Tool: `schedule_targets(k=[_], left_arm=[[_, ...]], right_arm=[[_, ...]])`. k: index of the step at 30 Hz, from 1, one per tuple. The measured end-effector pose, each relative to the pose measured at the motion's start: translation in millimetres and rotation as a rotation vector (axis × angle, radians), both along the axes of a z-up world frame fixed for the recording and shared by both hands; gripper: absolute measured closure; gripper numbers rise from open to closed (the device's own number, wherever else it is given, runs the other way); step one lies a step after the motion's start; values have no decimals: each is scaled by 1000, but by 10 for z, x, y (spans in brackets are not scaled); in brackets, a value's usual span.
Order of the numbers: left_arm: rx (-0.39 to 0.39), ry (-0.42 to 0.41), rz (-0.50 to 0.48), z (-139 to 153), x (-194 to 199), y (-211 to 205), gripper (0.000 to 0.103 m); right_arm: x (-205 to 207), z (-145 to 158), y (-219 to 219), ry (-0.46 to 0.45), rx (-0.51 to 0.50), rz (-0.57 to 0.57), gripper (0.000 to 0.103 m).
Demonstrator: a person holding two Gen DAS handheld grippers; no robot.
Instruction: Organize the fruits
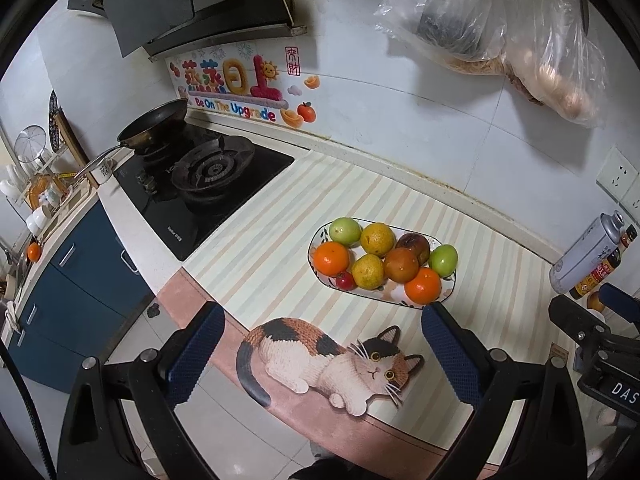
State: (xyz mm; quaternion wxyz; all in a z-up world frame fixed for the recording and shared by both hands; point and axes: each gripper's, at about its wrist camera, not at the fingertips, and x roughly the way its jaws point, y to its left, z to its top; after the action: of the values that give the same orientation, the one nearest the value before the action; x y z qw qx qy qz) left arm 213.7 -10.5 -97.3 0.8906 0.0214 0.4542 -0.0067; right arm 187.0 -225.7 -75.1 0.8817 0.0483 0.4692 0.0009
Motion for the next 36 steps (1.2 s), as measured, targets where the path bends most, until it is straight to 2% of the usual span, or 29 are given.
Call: schedule_targets(k=[36], left_arm=[[-9,-24,-7,92,-167,34,2]], right_arm=[[-84,102,18,-6,5,-4,5]])
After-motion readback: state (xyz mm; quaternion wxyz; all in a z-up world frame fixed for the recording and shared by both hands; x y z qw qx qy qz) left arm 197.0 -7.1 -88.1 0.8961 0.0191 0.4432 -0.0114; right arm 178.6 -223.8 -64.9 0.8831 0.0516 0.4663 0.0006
